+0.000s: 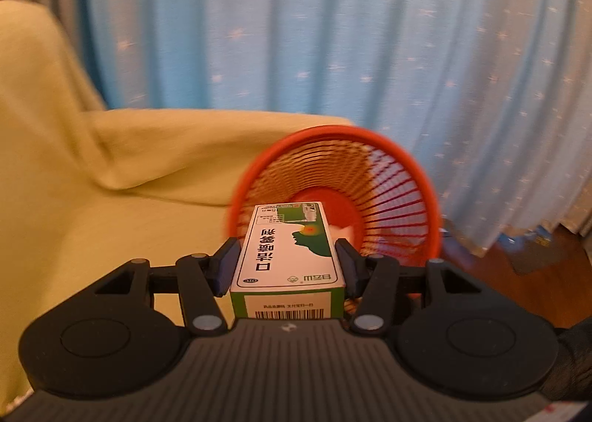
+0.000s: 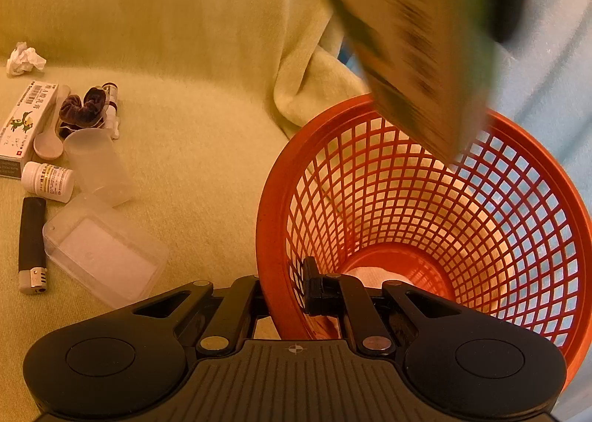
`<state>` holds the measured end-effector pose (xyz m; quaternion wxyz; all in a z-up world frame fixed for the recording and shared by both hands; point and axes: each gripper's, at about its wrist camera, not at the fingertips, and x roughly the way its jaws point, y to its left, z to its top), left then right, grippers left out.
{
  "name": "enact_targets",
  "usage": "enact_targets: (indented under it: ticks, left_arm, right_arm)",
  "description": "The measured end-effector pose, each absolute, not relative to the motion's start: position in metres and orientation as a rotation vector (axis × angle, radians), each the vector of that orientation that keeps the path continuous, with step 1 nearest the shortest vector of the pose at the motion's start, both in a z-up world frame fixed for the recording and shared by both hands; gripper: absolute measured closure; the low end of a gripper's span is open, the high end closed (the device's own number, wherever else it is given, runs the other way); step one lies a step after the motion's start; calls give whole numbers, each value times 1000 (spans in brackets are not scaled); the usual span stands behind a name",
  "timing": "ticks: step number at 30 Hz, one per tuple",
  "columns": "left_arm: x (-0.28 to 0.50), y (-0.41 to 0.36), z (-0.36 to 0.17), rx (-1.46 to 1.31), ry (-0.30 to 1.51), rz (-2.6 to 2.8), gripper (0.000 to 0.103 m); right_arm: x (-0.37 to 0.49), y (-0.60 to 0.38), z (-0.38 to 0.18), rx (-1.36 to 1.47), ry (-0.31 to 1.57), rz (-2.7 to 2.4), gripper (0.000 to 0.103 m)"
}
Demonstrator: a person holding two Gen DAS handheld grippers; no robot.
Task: Organize objects
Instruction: 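Lift the medicine box with the left tool and drop it into the basket, then move the left tool to the white bird-print tube box and grasp it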
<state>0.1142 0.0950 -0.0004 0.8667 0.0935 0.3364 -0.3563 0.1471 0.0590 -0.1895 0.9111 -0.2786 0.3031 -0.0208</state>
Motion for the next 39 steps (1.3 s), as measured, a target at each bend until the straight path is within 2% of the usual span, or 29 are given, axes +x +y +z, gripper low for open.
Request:
enact_targets:
  ticks: [3, 6, 8, 18, 23, 28, 35, 39]
  left_arm:
    - [120, 69, -4, 195, 694, -795, 52]
    - [131, 60, -8, 141, 686, -798, 41]
    - [133, 67, -7, 134, 673, -767, 41]
    - [146, 211, -29, 43, 700, -338, 37]
    - [125, 274, -61, -3, 746, -121, 36]
    - [104, 305, -104, -70, 847, -6, 36]
    - [104, 288, -151, -120, 924, 34, 36]
    - [113, 274, -173, -93, 978, 38, 45]
  right_arm:
    - [148, 58, -189, -569, 624, -43, 100]
    - [150, 59, -190, -568, 627, -40, 100]
    - [151, 60, -190, -574, 628, -38, 100]
    - [150, 57, -189, -557, 625, -46, 100]
    - [149, 56, -188, -550, 625, -45, 100]
    - [148, 56, -188, -554, 626, -45, 100]
    - [147, 55, -189, -552, 626, -44, 100]
    - [147, 55, -189, -547, 625, -44, 100]
